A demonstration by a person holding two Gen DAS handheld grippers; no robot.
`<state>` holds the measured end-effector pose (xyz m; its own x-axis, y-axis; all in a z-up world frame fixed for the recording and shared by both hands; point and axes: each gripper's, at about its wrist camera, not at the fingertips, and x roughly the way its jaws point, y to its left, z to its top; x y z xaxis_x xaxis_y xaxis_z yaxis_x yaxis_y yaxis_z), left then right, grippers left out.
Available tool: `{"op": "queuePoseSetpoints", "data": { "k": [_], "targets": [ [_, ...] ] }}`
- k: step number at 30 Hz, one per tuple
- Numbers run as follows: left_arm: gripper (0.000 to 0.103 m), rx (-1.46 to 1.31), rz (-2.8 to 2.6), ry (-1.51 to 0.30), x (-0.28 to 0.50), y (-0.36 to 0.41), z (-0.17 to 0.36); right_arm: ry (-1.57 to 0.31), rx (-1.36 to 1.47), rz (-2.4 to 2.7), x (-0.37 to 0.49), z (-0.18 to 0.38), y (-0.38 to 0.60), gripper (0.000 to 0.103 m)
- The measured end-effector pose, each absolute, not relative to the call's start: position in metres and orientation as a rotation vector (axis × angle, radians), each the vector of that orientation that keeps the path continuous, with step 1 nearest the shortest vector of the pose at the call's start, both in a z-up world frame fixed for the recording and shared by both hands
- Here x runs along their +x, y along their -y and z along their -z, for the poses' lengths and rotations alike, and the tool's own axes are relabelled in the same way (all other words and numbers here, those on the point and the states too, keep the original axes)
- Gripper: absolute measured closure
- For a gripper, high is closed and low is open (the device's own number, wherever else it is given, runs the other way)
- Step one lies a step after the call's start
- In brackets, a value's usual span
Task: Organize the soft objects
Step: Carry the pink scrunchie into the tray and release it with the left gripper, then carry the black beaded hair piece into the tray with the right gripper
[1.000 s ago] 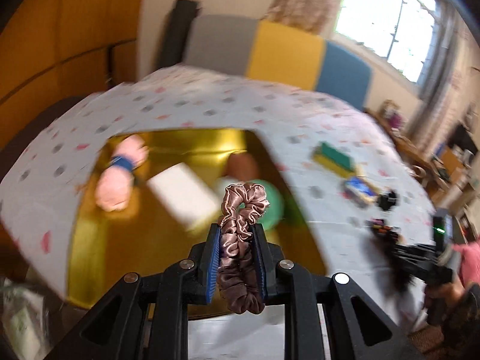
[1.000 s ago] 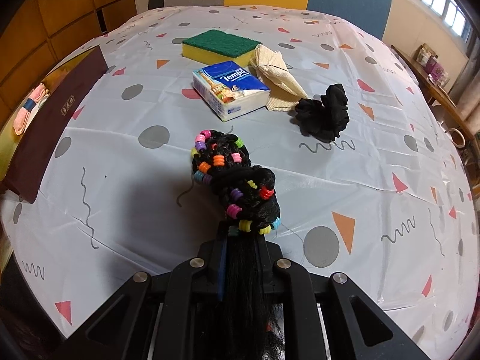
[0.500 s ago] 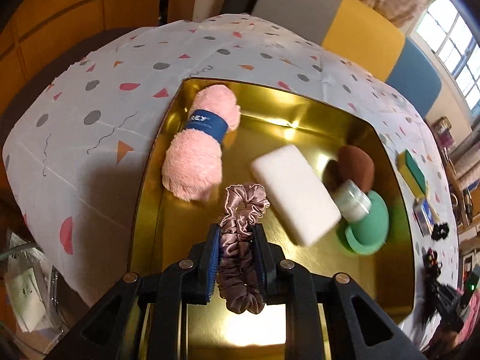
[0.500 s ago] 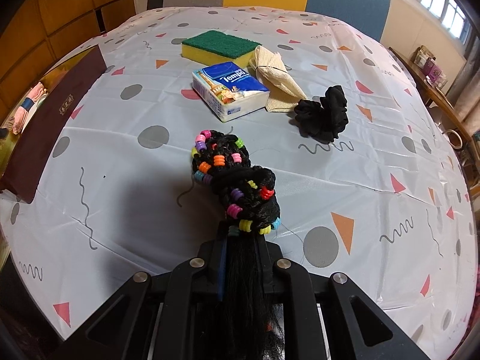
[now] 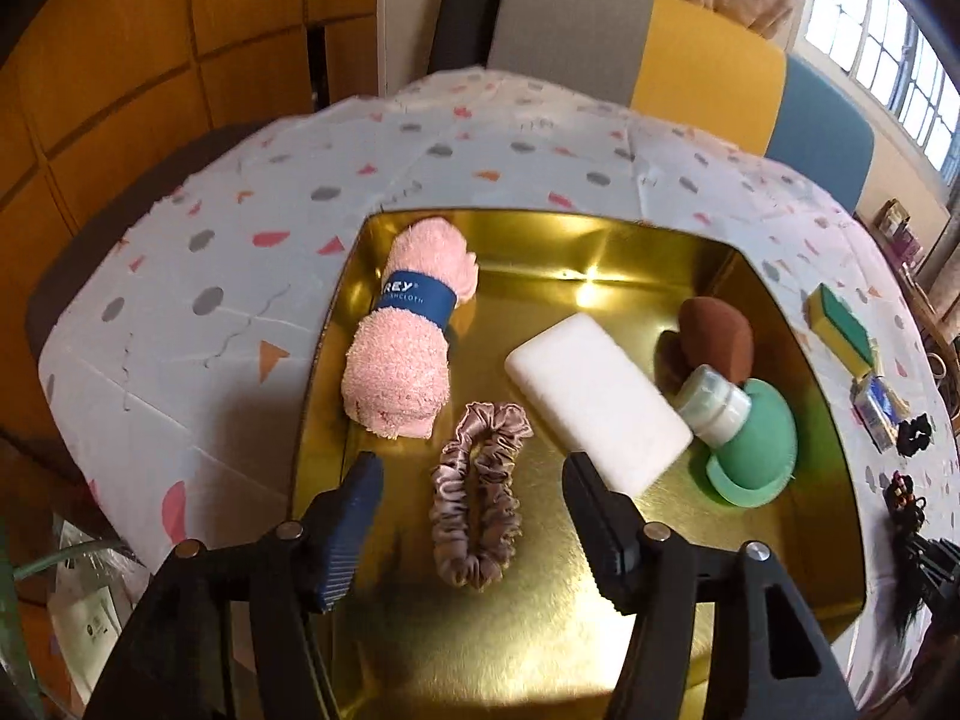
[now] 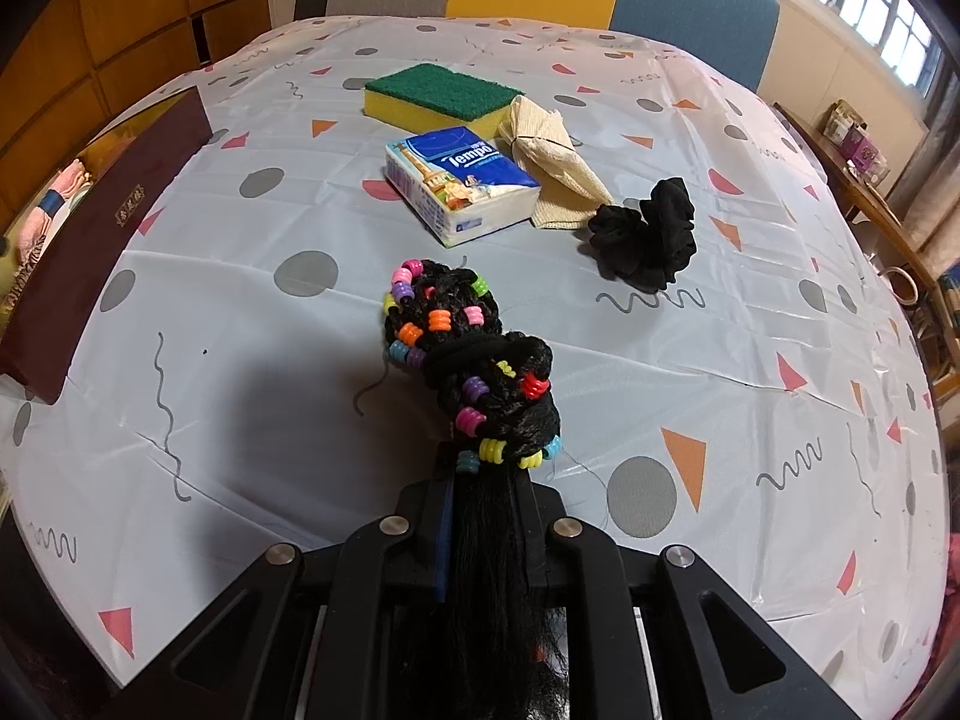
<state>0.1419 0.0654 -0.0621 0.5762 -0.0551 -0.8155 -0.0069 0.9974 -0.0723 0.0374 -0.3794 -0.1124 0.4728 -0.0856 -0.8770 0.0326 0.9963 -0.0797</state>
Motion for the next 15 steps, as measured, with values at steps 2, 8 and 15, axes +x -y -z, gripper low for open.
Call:
{"op": "queuePoseSetpoints", "data": {
  "k": [2, 8, 15],
  "targets": [
    [0.04, -0.058, 0.019, -0.928, 0.13, -0.065, 0.057, -1.075, -0.059, 0.077, 0.037, 0.112, 0.378, 0.088],
    [0.04, -0.101, 0.026, -0.896, 0.103, -0.065, 0.047, -1.079, -0.057, 0.092, 0.039, 0.112, 0.377, 0.089],
    [0.04, -0.105, 0.075, -0.863, 0.068, -0.053, 0.039, -1.1, -0.019, 0.115, 0.043, 0.108, 0.376, 0.09]
  ]
}}
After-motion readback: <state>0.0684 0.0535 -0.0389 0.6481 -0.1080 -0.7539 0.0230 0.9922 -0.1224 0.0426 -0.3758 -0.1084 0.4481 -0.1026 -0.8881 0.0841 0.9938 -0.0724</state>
